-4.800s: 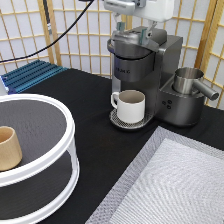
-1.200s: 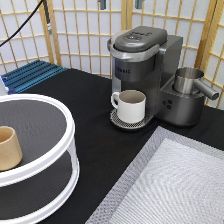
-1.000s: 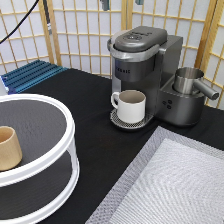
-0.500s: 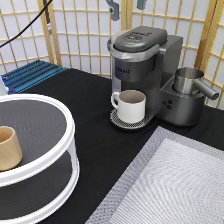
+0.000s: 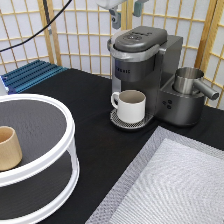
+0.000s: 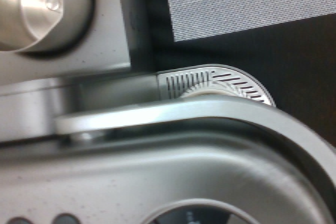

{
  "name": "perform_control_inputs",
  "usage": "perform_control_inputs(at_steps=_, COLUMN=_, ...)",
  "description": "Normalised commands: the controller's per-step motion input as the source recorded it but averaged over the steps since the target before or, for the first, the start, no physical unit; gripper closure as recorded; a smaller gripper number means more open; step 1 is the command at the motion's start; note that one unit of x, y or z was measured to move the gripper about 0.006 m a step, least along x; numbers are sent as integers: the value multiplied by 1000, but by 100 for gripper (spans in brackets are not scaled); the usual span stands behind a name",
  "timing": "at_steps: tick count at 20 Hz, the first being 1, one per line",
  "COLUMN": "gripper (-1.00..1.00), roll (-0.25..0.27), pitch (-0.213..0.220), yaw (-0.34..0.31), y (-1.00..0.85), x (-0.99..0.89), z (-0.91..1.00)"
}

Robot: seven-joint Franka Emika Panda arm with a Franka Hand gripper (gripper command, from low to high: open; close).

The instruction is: Make coffee

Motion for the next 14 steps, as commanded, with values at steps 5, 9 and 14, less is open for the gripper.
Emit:
perform_control_inputs(at_steps=5, gripper=-100, roll=-110, pitch=-203, yaw=45, y=-8, x=-296, z=-259)
perform_control_inputs(at_steps=9, gripper=-100, roll=-76, pitch=-126, yaw=76, y=36, x=-177, z=-289)
perform_control_inputs(at_steps=14, gripper=-100, roll=-39, pitch=-78, yaw=81, y=-19, x=-213, z=-342)
